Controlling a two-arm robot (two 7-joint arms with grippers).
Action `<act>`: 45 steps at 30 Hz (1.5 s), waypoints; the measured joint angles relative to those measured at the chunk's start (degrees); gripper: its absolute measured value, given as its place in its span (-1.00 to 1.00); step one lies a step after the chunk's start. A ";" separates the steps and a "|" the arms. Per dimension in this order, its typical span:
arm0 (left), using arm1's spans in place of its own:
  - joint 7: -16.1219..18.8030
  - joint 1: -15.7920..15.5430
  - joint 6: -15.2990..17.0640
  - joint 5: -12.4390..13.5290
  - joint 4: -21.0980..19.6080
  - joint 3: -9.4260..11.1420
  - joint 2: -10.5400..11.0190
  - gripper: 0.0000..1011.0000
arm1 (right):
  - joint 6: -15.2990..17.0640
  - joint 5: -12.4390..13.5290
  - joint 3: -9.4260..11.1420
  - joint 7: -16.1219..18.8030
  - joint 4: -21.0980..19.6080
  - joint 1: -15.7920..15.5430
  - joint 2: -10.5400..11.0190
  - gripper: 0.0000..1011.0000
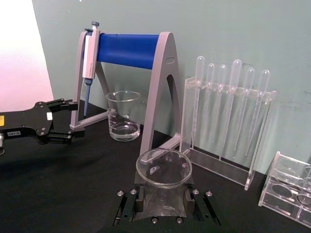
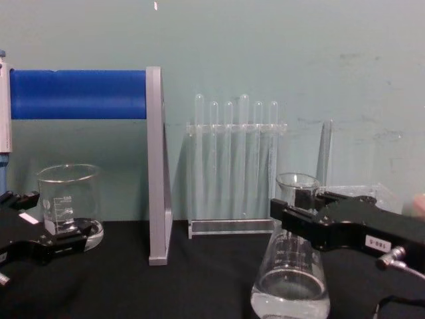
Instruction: Grasp the erlenmeyer flask with one hand, shake it three times, then place it back.
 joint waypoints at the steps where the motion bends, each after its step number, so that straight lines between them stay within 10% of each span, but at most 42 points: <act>1: 0.00 0.00 0.00 0.00 0.00 0.00 0.00 0.98 | -0.04 0.00 -0.01 0.01 0.05 -0.03 -0.03 -0.11; 45: 0.00 0.00 0.00 0.00 0.00 0.00 0.00 0.98 | 0.85 -0.30 -1.08 0.27 1.17 -0.71 -0.24 -0.11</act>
